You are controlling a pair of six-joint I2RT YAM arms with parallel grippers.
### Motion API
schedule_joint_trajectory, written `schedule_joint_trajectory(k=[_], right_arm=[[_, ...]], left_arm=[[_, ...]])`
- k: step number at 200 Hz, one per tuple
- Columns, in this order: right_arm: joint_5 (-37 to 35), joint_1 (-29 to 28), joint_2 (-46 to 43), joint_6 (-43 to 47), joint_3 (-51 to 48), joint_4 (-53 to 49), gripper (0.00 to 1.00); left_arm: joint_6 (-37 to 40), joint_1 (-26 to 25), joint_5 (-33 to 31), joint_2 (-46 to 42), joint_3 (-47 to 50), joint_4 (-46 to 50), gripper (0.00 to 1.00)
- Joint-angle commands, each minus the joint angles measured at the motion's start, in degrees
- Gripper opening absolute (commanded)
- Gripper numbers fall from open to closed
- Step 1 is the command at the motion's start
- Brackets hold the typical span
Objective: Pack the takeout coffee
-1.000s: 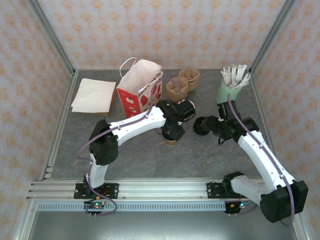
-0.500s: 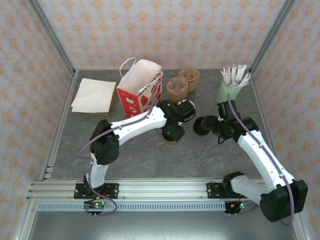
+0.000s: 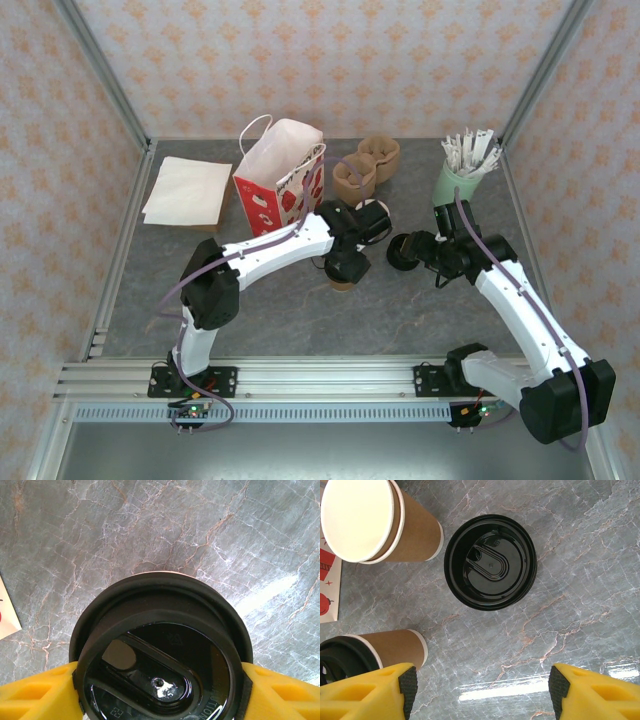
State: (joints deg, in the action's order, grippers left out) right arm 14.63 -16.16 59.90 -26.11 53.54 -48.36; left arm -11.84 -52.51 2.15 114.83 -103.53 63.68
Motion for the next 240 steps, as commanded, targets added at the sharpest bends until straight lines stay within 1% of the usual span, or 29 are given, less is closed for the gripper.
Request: schedule_joint_trajectory(k=[1,240], right_arm=[[-0.12,0.26,0.13,-0.14,-0.18,0.91,0.71],[2.26,0.26,0.88,0.00,-0.36,1.53,0.71]], left_arm=[[1.21,-0.31,-0.21,0.31,-0.43,1.75,0.70],[0.15,-0.27,-3.20,-1.97,1.00,2.26,0.82]])
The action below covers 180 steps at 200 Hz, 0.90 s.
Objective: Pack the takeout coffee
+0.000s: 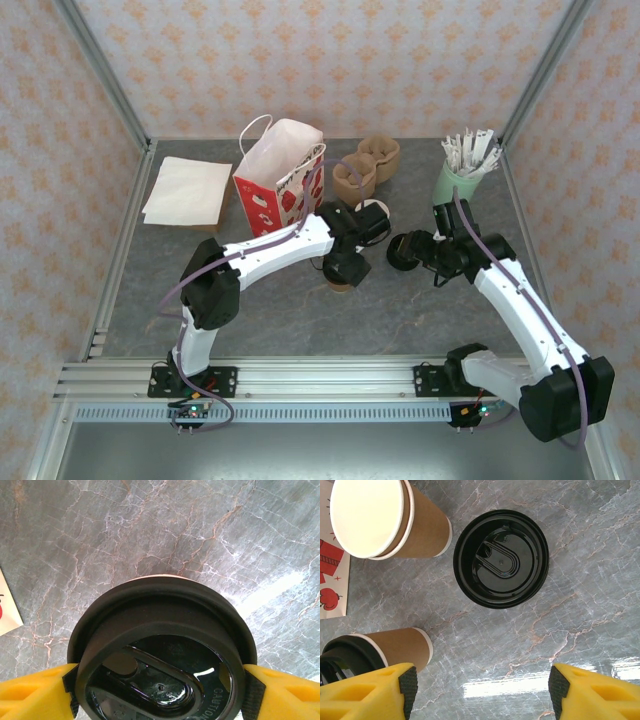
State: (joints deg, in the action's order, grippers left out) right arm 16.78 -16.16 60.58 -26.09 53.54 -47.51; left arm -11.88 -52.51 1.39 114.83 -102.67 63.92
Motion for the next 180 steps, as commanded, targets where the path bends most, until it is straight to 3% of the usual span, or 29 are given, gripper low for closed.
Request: schedule_joint_trajectory(k=[1,113,180], right_arm=[[0.11,0.26,0.18,0.03,-0.36,0.71,0.71],[2.56,0.26,1.27,0.71,-0.18,1.36,0.71],[4.59,0.26,1.65,1.17,-0.29,2.18,0.71]], left_arm=[[0.19,-0.29,-2.44,-2.02,0.13,2.01,0.82],[-0.34,1.09,-0.26,-4.18,-0.12,0.09,0.93],[-0.79,1.90,0.87,-5.05,-0.12,-0.71,0.94]])
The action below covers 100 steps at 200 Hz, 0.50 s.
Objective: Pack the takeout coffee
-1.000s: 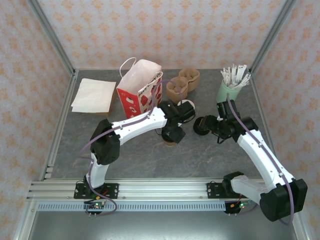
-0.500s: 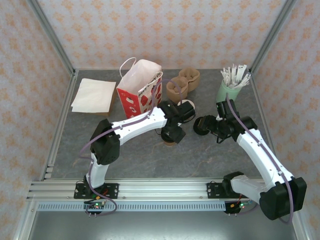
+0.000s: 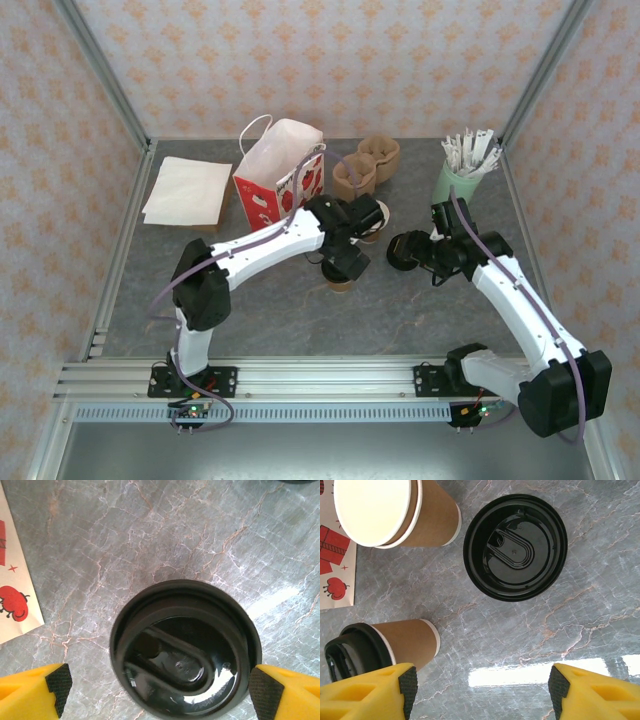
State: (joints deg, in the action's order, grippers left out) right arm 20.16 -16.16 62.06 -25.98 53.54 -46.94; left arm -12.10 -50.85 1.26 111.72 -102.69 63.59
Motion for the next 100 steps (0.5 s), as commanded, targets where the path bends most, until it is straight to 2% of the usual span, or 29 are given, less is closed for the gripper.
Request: schedule_joint_trajectory(k=[1,31,54,100], right_arm=[[1.29,0.26,0.16,1.08,-0.33,1.64,0.71],[3.32,0.26,0.64,1.37,-0.34,2.35,0.71],[7.34,0.27,1.66,1.54,-0.29,3.45,0.64],[11.62,-1.89,3.62,0.73,0.84,4.99,0.59]], left_arm=[[-0.61,0.28,1.01,-2.78,-0.12,-0.44,0.94],[-0.80,0.31,2.14,-4.47,0.30,-0.88,0.94],[-2.59,1.00,3.01,-6.87,2.00,-2.30,0.93],[-13.18,5.52,9.40,-19.64,15.22,-12.33,0.78]])
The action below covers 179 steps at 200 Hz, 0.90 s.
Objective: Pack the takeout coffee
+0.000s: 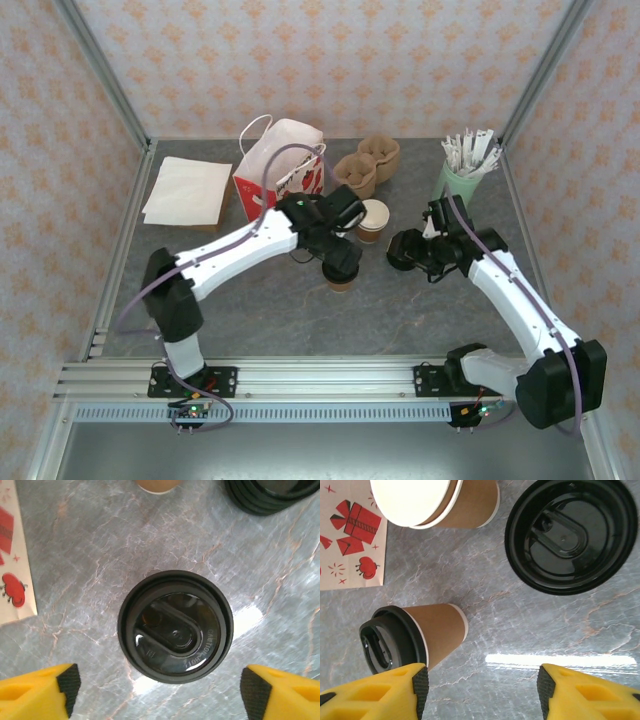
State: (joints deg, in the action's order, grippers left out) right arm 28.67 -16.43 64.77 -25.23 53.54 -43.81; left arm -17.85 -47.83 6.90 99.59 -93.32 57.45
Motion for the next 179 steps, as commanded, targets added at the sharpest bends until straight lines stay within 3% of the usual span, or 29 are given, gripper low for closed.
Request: schedule_joint_trajectory(k=[1,61,96,179], right_arm=[[3.14,-1.74,1.03,-0.04,0.90,1.92,0.59],[6.64,-7.71,7.54,-3.97,1.25,7.62,0.51],[10.50,-7.80,8.42,-7.50,-1.23,12.70,0.48],[15.04,-7.92,12.80,-8.47,-2.42,14.02,0.40]], left_arm=[[-7.71,2.67,3.88,-7.85,6.25,-6.42,0.77],[-23.99,10.84,15.62,-20.92,28.89,-24.58,0.50],[-29.09,13.09,20.37,-21.76,35.59,-33.57,0.45],[-29.79,14.43,23.16,-17.03,37.39,-39.54,0.41]])
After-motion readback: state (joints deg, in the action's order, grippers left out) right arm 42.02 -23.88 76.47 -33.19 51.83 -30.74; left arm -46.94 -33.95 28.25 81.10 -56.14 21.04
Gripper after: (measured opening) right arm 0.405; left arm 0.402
